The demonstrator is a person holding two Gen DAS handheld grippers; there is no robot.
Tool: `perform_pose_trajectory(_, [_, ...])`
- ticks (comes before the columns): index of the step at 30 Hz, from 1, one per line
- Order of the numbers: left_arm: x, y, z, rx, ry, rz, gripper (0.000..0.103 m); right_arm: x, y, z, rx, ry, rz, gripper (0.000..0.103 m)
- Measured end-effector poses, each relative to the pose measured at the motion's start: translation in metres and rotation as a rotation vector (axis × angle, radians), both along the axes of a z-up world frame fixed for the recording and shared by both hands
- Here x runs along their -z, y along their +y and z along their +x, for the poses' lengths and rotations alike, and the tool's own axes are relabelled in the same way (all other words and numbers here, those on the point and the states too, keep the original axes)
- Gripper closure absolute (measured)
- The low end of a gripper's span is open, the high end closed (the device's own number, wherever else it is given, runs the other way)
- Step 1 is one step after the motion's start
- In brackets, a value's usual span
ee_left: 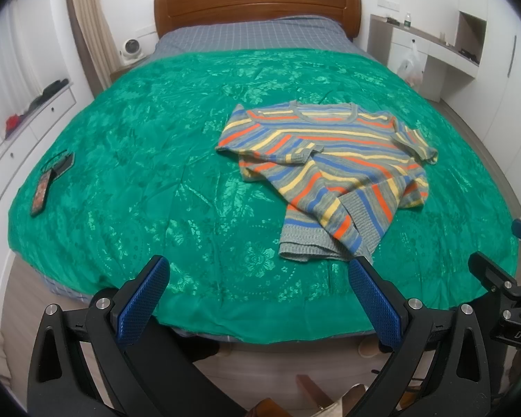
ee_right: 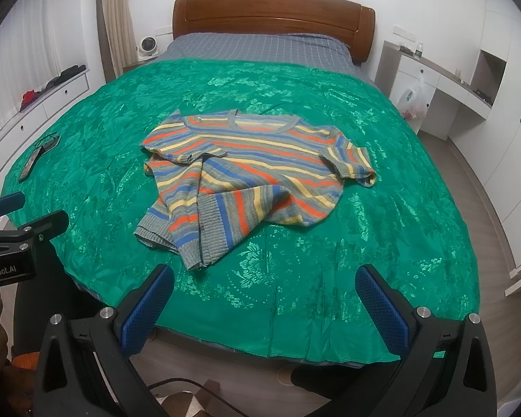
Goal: Fold small clothes
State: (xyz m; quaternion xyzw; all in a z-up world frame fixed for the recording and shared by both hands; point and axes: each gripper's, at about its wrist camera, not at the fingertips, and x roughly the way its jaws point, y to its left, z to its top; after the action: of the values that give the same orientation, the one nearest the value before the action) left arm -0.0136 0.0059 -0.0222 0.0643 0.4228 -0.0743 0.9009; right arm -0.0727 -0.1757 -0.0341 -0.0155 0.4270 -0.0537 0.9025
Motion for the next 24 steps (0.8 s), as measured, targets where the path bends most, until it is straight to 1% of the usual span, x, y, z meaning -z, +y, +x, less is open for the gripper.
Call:
perform_pose_trajectory(5, [0.005, 0.007, -0.002, -0.014, 0.003, -0.028, 0.0, -0.001, 0.002, -0.001, -0.01, -0.001, 0.012, 0.0])
perform_pose_trajectory(7, [0.008, 0.01, 0.0, -0.023, 0.019, -0.034, 0.0, -0.001, 0.001, -0.002, -0.01, -0.008, 0.011, 0.0])
perform_pose_trajectory(11, [0.012, 0.014, 0.004, -0.029, 0.059, -0.061, 0.0, 0.002, -0.012, -0.002, 0.025, -0.003, 0.024, 0.0])
perform_pose_trajectory(13, [0.011, 0.014, 0.005, -0.025, 0.066, -0.079, 0.0, 0.004, -0.018, -0.001, 0.038, -0.001, 0.031, 0.0])
perform_pose_trajectory(16, [0.012, 0.012, 0.005, -0.014, 0.072, -0.085, 0.0, 0.009, -0.025, 0.003, 0.04, -0.015, 0.049, 0.0])
perform_pose_trajectory(18, [0.013, 0.009, 0.005, -0.006, 0.083, -0.088, 0.0, 0.023, -0.027, 0.01, 0.027, -0.007, 0.072, 0.0])
perform_pose_trajectory(20, [0.014, 0.008, 0.005, 0.001, 0.095, -0.095, 0.0, 0.046, -0.025, 0.022, -0.016, 0.019, 0.116, 0.0])
perform_pose_trajectory(22, [0.013, 0.008, 0.004, 0.002, 0.098, -0.097, 0.0, 0.073, -0.02, 0.043, -0.077, 0.062, 0.189, 0.001])
perform_pose_trajectory(24, [0.013, 0.009, 0.004, -0.003, 0.093, -0.095, 0.0, 0.091, -0.017, 0.064, -0.101, 0.065, 0.259, 0.002])
